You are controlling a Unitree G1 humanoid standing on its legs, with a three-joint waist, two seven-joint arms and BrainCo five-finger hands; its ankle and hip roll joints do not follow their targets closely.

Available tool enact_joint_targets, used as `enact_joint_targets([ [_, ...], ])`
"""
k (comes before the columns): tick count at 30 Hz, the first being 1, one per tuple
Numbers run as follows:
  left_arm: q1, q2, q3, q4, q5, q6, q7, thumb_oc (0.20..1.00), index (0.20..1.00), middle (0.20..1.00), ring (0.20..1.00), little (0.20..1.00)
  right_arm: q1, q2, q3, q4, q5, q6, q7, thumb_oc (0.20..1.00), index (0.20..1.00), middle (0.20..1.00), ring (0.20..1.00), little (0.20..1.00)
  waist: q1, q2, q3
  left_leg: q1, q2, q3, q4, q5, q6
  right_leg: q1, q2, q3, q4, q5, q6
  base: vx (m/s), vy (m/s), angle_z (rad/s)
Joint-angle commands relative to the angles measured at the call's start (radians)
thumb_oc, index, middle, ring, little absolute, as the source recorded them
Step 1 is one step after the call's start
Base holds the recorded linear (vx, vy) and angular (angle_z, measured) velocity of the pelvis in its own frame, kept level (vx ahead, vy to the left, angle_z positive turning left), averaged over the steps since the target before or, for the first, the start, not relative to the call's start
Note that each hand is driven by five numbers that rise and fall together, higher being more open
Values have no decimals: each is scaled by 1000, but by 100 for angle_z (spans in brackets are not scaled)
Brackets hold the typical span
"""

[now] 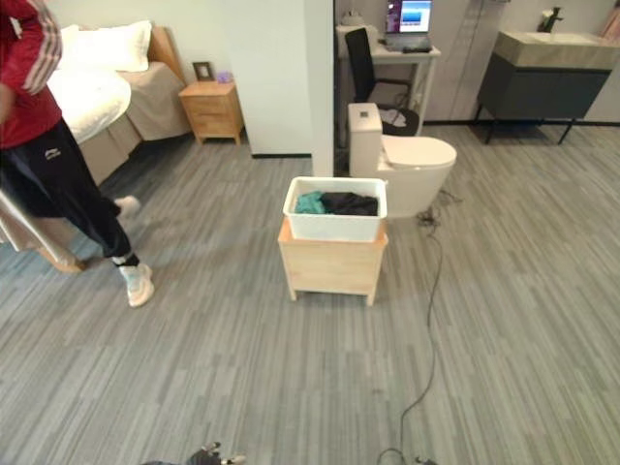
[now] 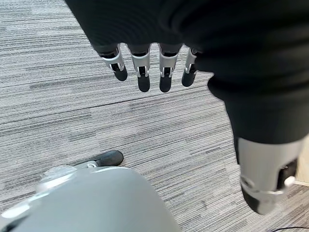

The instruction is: Grab the laundry basket,head to the washer,open it,put in the laundry and shut it.

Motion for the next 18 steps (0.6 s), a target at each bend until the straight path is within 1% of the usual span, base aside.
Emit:
enact_joint_targets([
  [1,-73,10,-1,65,-35,-30,-11,1000,1000,1000,1000,1000,13,28,38,97,1,13,35,1000,1000,1000,1000,1000,8,-24,-26,-38,35,-17,2,-23,-43,-11,-112,-18,8,17,111,0,0,0],
  [3,-71,12,-1,64,-30,-31,-9,1000,1000,1000,1000,1000,14,27,38,98,0,13,35,1000,1000,1000,1000,1000,9,-25,-27,-37,35,-17,2,-23,-43,-11,-112,-19,8,17,111,0,0,0],
  [4,-73,14,2,62,-27,-34,10,1000,1000,1000,1000,1000,13,29,36,100,3,13,35,1000,1000,1000,1000,1000,11,-27,-28,-37,35,-19,2,-23,-44,-10,-113,-22,8,16,111,0,0,0],
  [8,-73,13,3,59,-31,-36,14,1000,1000,1000,1000,1000,15,32,36,96,7,10,32,1000,1000,1000,1000,1000,13,-27,-28,-39,35,-21,2,-21,-45,-10,-113,-25,8,17,111,0,0,0],
  [18,-72,15,7,56,-48,-38,5,1000,1000,1000,1000,1000,13,19,24,100,14,10,31,1000,1000,1000,1000,1000,11,-23,-26,-42,42,-20,2,-16,-50,-11,-107,-24,8,13,107,-2,-13,0],
])
